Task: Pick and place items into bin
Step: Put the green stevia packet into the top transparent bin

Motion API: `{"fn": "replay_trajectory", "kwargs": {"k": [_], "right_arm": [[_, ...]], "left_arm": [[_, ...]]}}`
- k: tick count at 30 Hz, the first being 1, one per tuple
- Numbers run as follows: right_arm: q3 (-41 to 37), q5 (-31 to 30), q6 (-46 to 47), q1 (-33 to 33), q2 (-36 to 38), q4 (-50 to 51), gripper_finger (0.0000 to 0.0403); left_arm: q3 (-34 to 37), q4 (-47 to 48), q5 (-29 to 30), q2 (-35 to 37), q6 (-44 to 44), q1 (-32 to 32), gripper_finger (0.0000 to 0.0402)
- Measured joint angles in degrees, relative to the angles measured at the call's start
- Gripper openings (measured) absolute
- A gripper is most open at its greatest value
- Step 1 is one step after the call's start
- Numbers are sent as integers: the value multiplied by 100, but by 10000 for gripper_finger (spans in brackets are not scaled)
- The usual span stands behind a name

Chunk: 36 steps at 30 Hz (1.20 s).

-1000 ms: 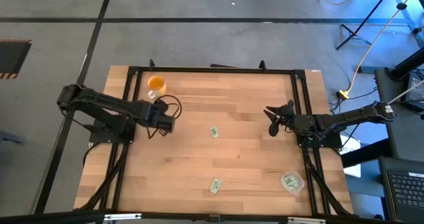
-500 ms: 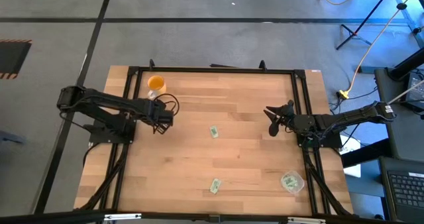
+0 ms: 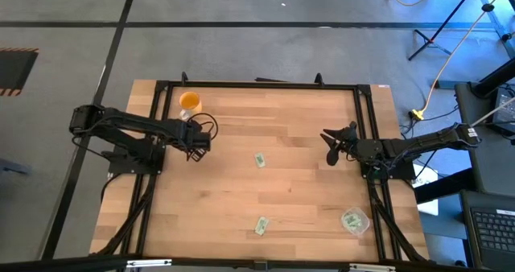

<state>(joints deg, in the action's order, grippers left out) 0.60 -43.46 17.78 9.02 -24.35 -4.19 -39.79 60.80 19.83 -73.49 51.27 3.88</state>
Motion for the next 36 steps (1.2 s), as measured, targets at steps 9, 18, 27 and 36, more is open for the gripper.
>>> {"fn": "replay_trajectory", "kwargs": {"k": [9, 18, 27, 36], "right_arm": [[0, 0, 4, 0, -1, 0, 106], [0, 0, 0, 0, 1, 0, 106], [0, 0, -2, 0, 1, 0, 106], [0, 2, -2, 0, -1, 0, 106]], "left_arm": [[-117, 91, -5, 0, -268, -2, 75], [-1035, -126, 126, 2, -1234, -2, 82], [-1191, -2925, -716, -218, -3404, -63, 92], [-1191, -4711, -1488, -1216, -4660, -42, 123]]}}
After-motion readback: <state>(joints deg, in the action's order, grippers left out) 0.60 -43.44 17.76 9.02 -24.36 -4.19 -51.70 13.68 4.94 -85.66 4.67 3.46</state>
